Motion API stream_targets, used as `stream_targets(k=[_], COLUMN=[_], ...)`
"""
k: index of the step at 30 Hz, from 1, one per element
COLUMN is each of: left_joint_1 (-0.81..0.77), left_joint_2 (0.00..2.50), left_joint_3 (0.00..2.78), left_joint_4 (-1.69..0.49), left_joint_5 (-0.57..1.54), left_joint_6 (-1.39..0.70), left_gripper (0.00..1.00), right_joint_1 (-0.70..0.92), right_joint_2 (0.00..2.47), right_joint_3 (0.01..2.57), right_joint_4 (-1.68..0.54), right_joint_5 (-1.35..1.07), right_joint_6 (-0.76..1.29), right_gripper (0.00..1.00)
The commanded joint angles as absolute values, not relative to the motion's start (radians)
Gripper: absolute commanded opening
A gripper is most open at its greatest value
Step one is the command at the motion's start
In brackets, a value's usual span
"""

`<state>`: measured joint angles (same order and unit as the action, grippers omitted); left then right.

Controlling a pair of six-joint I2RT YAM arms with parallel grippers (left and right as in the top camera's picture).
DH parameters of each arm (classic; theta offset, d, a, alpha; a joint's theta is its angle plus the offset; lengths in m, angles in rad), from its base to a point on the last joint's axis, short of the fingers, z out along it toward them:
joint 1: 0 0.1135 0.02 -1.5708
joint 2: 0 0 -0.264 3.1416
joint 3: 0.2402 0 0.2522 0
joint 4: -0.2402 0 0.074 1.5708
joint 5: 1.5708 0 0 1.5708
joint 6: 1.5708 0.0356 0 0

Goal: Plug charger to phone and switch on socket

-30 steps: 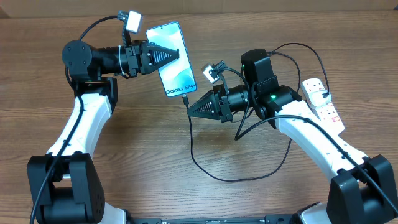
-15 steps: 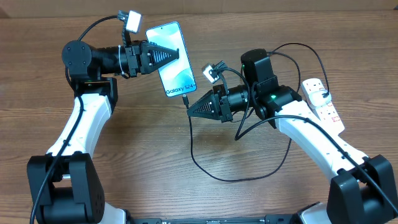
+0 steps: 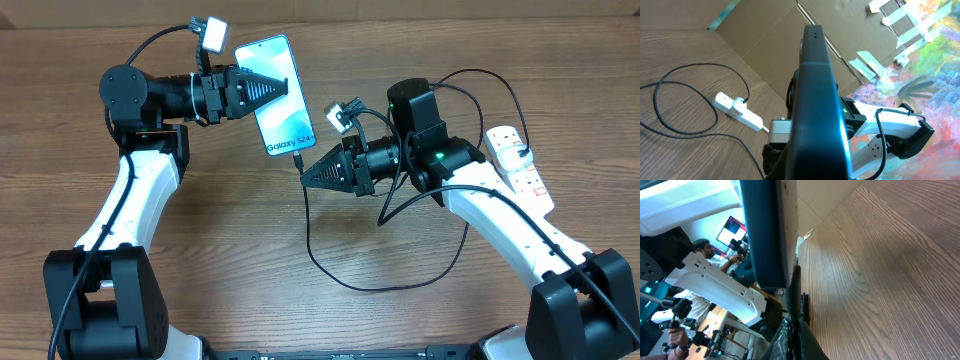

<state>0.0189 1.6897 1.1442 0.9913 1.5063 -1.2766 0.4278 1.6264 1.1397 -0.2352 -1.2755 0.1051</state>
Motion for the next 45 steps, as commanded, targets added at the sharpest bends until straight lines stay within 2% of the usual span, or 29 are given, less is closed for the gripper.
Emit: stream_targets(k=[1, 45], left_joint_1=[0.007, 0.009], left_joint_2=[1.689, 1.689], left_joint_3=[1.155, 1.155], left_joint_4=[1.0, 1.0], left_joint_5=[1.477, 1.509], left_joint_6=[-1.26, -1.2], left_gripper=[0.04, 0.04], right_joint_1=[0.433, 0.432], right_joint_2=[1.631, 1.631], right_joint_3=[1.166, 1.166], right_joint_4=[-0.228, -0.263], right_joint_5=[-1.289, -1.3], right_joint_6=[0.105, 0.097], right_gripper=[0.04, 0.04])
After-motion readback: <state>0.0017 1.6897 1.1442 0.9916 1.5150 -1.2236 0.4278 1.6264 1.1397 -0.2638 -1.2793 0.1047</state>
